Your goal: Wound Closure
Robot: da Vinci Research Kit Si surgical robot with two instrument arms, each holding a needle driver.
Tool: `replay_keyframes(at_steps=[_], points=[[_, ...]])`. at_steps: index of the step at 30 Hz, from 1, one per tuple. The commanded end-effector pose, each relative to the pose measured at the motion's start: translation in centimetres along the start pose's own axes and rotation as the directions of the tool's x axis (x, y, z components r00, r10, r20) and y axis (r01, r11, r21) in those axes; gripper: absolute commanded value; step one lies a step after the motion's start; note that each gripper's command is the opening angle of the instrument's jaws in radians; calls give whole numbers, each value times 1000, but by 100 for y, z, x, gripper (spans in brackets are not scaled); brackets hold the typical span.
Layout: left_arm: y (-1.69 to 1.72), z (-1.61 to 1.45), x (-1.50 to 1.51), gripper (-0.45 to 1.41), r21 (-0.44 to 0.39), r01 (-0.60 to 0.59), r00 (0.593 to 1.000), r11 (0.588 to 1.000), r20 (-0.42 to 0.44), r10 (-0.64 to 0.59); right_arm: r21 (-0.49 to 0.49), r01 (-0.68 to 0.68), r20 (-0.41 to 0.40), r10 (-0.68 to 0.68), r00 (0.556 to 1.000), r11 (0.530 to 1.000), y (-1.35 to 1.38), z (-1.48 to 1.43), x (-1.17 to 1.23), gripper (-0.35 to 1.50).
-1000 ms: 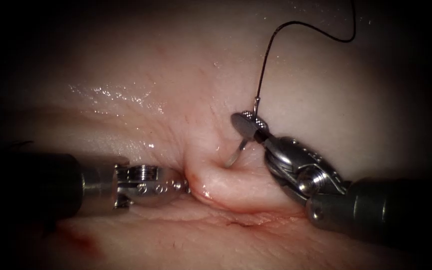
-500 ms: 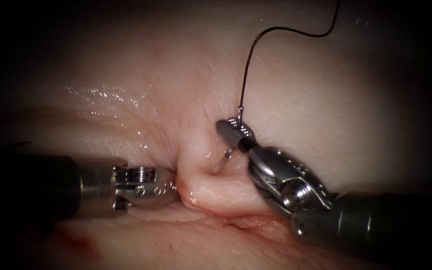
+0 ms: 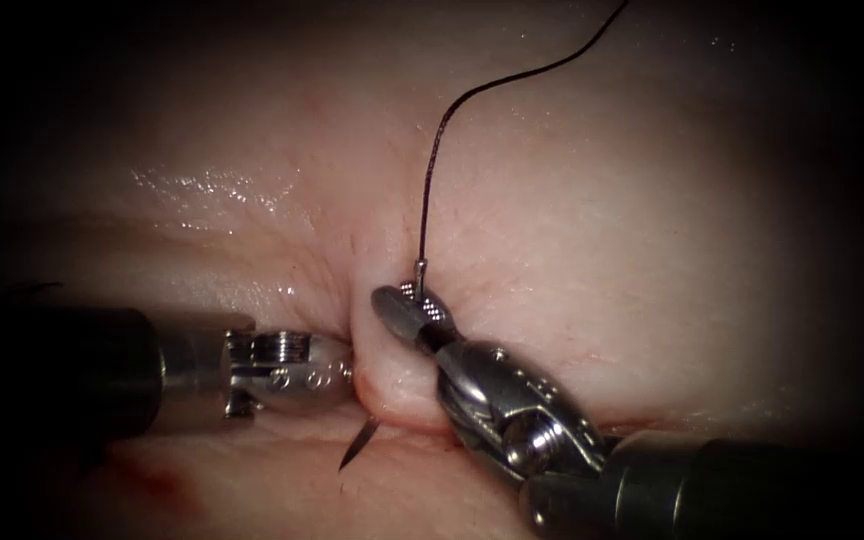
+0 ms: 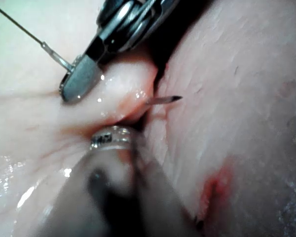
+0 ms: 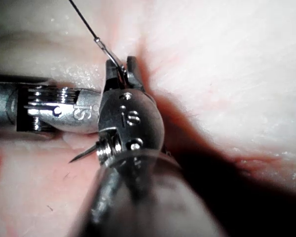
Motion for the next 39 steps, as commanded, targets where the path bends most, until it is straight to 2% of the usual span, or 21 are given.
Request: replay_keyframes(at_steps=[1,8,13,15,16,19,20,21,25,30,33,39], points=[[2,8,-1,-45,-1,0,1000,1000,0,0,7,-33,2,33,999,999,0,5,-3,-35],[2,7,-1,-45,-3,0,1000,1000,-1,0,6,-87,-8,87,996,996,10,0,3,-35],[2,7,-1,-45,-3,6,1000,1000,-1,-6,3,-176,-12,176,984,984,30,-4,12,-35],[2,5,0,-45,-4,1,1000,1000,-1,-1,23,-192,-26,193,981,981,37,-6,17,-35],[2,4,1,-45,-5,-4,1000,1000,-1,4,70,-190,-44,193,980,979,43,-5,20,-35],[-1,-2,3,-45,-1,-25,999,1000,-22,25,145,-178,-114,195,974,973,55,-3,30,106],[-2,-5,4,-45,-2,-30,999,1000,-28,30,162,-174,-130,196,972,971,61,-3,35,121],[-3,-9,4,-45,-2,-41,999,999,-35,41,167,-168,-130,190,973,972,65,-4,38,128],[-7,-27,5,-45,-8,-99,993,995,-59,98,159,-126,-137,149,979,979,90,-15,51,131],[-11,-44,1,-45,-55,-204,972,977,-127,196,169,-106,-125,128,984,980,134,-36,70,130],[-12,-47,-2,-45,-59,-305,943,951,-158,293,171,-99,-122,121,985,980,157,-46,78,128],[-18,-39,4,-43,-8,-437,861,899,-292,416,178,-87,-118,109,987,980,185,-55,85,121]])
